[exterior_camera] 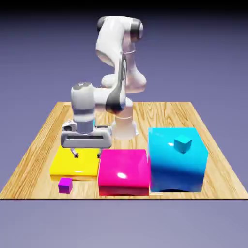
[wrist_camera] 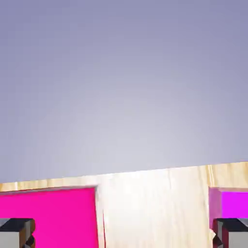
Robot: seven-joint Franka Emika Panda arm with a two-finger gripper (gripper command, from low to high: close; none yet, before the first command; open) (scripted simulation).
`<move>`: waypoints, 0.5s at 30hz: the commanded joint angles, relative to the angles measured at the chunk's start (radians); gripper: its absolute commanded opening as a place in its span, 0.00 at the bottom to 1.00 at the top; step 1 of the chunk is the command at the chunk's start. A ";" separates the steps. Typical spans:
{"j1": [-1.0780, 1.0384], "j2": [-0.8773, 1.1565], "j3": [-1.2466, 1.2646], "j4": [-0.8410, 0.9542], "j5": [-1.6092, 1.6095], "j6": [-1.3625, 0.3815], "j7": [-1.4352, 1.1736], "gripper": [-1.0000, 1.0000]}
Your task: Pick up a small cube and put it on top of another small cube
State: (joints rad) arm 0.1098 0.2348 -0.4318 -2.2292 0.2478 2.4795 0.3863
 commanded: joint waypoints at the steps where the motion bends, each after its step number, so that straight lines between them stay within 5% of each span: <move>1: 0.004 0.036 -0.019 0.026 0.011 -0.025 -0.016 0.50; 12: 0.052 0.428 -0.229 0.309 0.132 -0.296 -0.188 0.50; 15: 0.019 0.500 -0.182 0.299 0.180 -0.217 -0.215 0.50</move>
State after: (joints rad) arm 0.1289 0.7348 -0.6136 -1.9299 0.4276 2.2621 0.1710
